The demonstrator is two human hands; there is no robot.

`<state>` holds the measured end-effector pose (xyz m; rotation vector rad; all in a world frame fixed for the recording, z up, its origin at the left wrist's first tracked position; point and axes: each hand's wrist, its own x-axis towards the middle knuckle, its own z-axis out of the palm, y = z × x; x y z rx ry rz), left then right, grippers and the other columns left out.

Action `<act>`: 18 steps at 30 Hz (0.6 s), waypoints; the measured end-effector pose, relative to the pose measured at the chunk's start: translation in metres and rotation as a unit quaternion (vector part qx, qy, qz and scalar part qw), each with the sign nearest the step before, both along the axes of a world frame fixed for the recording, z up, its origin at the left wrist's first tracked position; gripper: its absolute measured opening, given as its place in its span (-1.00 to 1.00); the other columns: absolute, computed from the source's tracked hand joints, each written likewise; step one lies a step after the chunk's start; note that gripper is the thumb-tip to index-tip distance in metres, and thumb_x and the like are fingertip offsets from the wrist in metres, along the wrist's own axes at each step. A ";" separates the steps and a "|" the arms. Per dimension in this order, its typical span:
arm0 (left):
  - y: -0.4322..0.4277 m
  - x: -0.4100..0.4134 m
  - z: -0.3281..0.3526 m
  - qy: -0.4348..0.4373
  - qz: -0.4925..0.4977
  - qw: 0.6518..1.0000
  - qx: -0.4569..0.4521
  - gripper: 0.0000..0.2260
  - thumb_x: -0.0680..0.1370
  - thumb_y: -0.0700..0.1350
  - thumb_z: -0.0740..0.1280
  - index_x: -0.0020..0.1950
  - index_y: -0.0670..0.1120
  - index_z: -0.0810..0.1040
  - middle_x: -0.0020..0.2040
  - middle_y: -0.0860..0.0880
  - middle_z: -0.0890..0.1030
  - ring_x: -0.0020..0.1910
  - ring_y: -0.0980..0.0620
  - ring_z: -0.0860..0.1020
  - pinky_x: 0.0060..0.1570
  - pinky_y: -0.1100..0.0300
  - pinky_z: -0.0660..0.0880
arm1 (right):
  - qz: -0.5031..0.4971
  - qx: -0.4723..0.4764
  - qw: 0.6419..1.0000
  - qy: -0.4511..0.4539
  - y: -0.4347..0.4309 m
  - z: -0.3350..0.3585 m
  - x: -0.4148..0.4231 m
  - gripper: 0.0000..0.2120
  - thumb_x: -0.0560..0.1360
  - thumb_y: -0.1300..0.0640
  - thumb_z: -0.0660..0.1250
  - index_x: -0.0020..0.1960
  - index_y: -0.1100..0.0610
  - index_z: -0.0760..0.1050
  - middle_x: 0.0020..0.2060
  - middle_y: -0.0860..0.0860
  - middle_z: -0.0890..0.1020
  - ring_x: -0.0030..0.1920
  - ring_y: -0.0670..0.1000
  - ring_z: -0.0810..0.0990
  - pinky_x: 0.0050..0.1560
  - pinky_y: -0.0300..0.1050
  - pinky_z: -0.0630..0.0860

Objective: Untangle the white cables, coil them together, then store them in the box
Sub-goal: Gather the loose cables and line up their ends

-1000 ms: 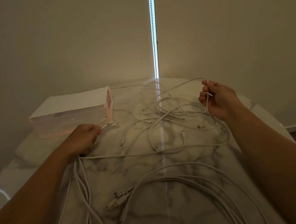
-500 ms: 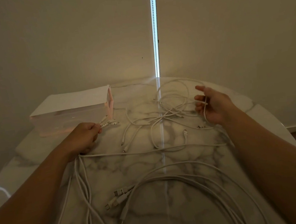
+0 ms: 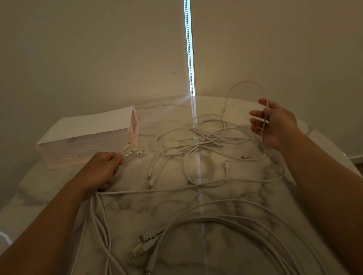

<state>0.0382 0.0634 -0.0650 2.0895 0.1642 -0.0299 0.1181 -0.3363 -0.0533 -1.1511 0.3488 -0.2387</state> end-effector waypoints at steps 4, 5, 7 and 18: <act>0.000 0.000 -0.001 0.001 0.005 1.000 -0.007 -0.73 0.69 -0.09 0.09 -0.14 -0.15 0.42 -0.42 -0.02 0.18 -0.57 0.12 0.10 -0.53 0.37 0.04 | -0.040 -0.385 0.916 0.104 0.003 -0.020 0.006 -0.77 0.46 0.11 0.22 0.02 0.23 0.51 0.02 0.23 0.58 -0.03 0.15 0.56 -0.02 -0.02 0.46; 0.001 0.001 -0.001 0.002 0.006 1.000 -0.010 -0.73 0.69 -0.09 0.09 -0.14 -0.15 0.42 -0.42 -0.01 0.18 -0.56 0.12 0.10 -0.52 0.37 0.04 | -0.047 -0.453 0.884 0.109 0.005 -0.019 0.006 -0.66 0.50 0.09 0.23 0.17 0.29 0.49 0.16 0.25 0.55 0.14 0.18 0.54 0.13 -0.03 0.44; 0.001 0.000 -0.001 0.002 0.009 1.000 -0.016 -0.73 0.69 -0.09 0.09 -0.14 -0.15 0.41 -0.42 -0.01 0.19 -0.56 0.11 0.10 -0.51 0.36 0.04 | -0.057 -0.519 0.848 0.093 0.010 -0.014 0.002 -0.52 0.57 0.09 0.23 0.41 0.29 0.37 0.37 0.23 0.43 0.37 0.23 0.40 0.35 -0.02 0.34; -0.012 -0.011 0.029 -0.053 -0.033 0.997 -0.034 -0.72 0.69 -0.07 0.10 -0.11 -0.17 0.46 -0.43 0.01 0.25 -0.56 0.13 0.16 -0.54 0.34 0.07 | 0.084 -0.585 0.777 -0.219 0.125 0.035 -0.068 -0.83 0.54 0.16 0.32 -0.07 0.17 0.68 -0.15 0.01 0.71 -0.14 0.00 0.64 0.00 -0.13 0.54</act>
